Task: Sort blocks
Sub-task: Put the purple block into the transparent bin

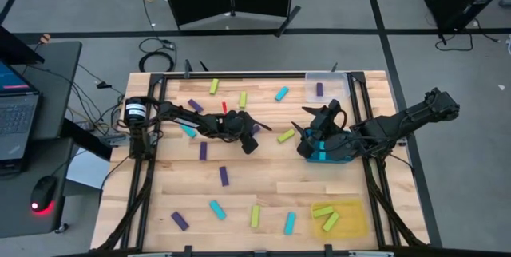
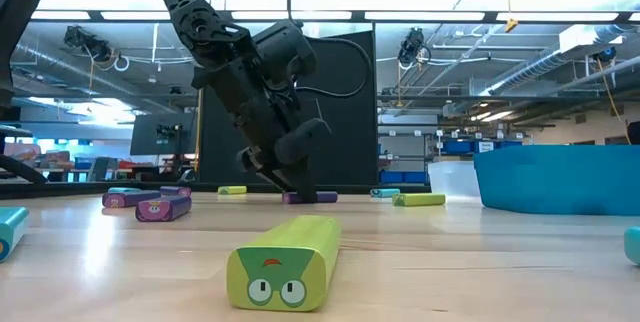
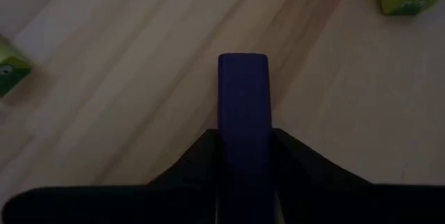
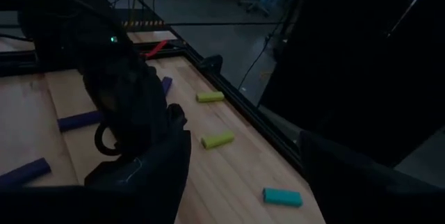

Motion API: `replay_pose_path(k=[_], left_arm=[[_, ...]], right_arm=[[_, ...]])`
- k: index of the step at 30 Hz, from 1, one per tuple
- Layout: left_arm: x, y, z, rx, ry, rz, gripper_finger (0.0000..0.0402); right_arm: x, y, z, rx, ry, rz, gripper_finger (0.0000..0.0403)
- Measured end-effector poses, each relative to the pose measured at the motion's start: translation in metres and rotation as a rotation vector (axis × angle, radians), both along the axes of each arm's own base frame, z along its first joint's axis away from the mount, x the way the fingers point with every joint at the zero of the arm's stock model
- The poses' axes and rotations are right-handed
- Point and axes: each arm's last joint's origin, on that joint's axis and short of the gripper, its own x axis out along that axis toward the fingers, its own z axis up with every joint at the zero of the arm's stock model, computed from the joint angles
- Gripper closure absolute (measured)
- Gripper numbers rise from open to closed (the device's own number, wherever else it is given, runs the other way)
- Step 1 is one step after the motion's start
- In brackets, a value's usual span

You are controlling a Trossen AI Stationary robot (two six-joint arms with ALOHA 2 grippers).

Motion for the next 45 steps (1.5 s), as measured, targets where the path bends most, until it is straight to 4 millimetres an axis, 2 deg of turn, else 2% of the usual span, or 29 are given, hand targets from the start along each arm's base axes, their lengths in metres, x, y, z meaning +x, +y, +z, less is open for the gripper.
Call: replay_pose_path(k=[4,9,13,17,21,25,28,31,35,38,40,42,45], left_arm=[[0.001,0.0,0.0,0.011,-0.011,-0.019,0.0296],[0.006,-0.001,0.018,0.008,-0.127,-0.06,0.0296],[0.03,0.009,0.06,0.058,-0.281,-0.089,0.0296],[0.058,0.026,0.083,0.14,-0.315,-0.113,0.0296],[0.089,0.057,0.107,0.176,-0.402,-0.116,0.0296],[0.117,0.099,0.099,0.128,-0.417,-0.099,0.0296],[0.141,0.125,0.106,0.128,-0.483,-0.091,0.0296],[0.162,0.146,0.108,0.12,-0.503,-0.07,0.0296],[0.183,0.165,0.094,0.069,-0.5,-0.051,0.0296],[0.192,0.173,0.097,0.053,-0.57,-0.041,0.0296],[0.192,0.178,0.092,-0.007,-0.64,-0.041,0.0296],[0.191,0.185,0.08,-0.051,-0.643,-0.014,0.0296],[0.19,0.192,0.073,-0.076,-0.654,0.01,0.0296]], right_arm=[[0.001,0.0,0.001,-0.001,-0.011,0.004,0.0124],[0.005,0.007,0.015,-0.041,-0.08,0.06,0.013],[0.005,0.011,0.032,-0.106,-0.156,0.11,0.0134],[0.005,0.012,0.047,-0.166,-0.218,0.131,0.0135],[0.006,0.012,0.054,-0.197,-0.248,0.149,0.0134],[0.006,0.013,0.058,-0.193,-0.286,0.174,0.0136],[0.006,0.013,0.062,-0.194,-0.314,0.175,0.0139],[0.006,0.013,0.063,-0.192,-0.327,0.186,0.0139],[0.006,0.014,0.064,-0.193,-0.339,0.205,0.0138],[0.007,0.014,0.064,-0.191,-0.341,0.205,0.0138],[0.007,0.014,0.065,-0.19,-0.345,0.205,0.014],[0.007,0.014,0.065,-0.191,-0.344,0.209,0.0142],[0.007,0.014,0.065,-0.193,-0.348,0.217,0.0142]])
